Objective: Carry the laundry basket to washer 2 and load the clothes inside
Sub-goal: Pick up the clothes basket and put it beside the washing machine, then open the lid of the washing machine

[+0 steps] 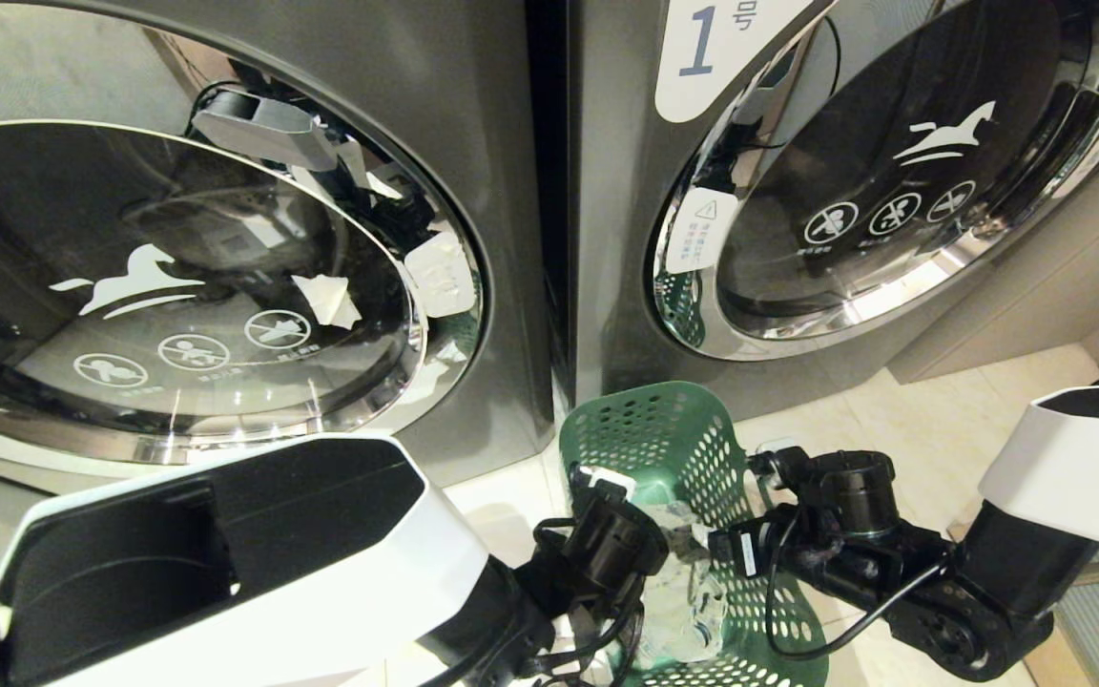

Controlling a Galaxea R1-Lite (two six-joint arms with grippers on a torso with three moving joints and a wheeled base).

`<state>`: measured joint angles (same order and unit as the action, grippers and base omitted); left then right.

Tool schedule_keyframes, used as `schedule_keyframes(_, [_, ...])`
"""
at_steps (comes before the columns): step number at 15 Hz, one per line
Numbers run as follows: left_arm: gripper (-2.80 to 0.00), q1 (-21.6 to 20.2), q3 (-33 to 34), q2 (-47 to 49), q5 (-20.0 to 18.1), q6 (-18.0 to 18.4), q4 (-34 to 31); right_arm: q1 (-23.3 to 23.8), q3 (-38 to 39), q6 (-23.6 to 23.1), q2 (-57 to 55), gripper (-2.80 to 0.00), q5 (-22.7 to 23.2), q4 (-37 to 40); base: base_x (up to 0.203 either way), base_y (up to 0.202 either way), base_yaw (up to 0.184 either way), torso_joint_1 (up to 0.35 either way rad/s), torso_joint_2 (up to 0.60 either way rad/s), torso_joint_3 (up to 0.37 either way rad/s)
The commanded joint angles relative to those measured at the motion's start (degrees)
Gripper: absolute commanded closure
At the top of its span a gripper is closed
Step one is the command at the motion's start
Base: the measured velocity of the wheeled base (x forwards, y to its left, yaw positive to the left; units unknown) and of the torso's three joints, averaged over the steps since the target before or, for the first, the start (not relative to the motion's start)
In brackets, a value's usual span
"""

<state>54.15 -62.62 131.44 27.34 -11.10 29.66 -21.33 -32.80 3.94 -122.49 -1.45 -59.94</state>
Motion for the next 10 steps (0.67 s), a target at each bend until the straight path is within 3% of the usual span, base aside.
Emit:
schedule_keyframes(1, [-2.80, -0.1, 1.9, -3.1, 0.3, -0.8, -0.5, 0.0, 1.0, 0.0, 1.1, -2.80, 0.0, -0.4, 0.000, 0.000, 0.000, 0.000, 0.00, 0.000])
schedule_keyframes(5, [-2.80, -0.1, 2.8, -7.4, 0.6, -3.2, -0.8, 0.0, 3.3, 0.8, 4.6, -2.80, 0.0, -0.4, 0.000, 0.000, 0.000, 0.000, 0.00, 0.000])
schedule_keyframes(6, [0.00, -0.1, 3.8, -8.1, 0.5, -3.3, -0.8, 0.0, 4.8, 0.7, 5.5, 0.00, 0.0, -0.4, 0.000, 0.000, 0.000, 0.000, 0.00, 0.000])
schedule_keyframes(10, [0.00, 0.0, 5.0, -10.3, 0.4, -4.1, -0.6, -0.2, 8.3, 0.9, 8.6, 0.00, 0.2, -1.3, 0.000, 0.000, 0.000, 0.000, 0.00, 0.000])
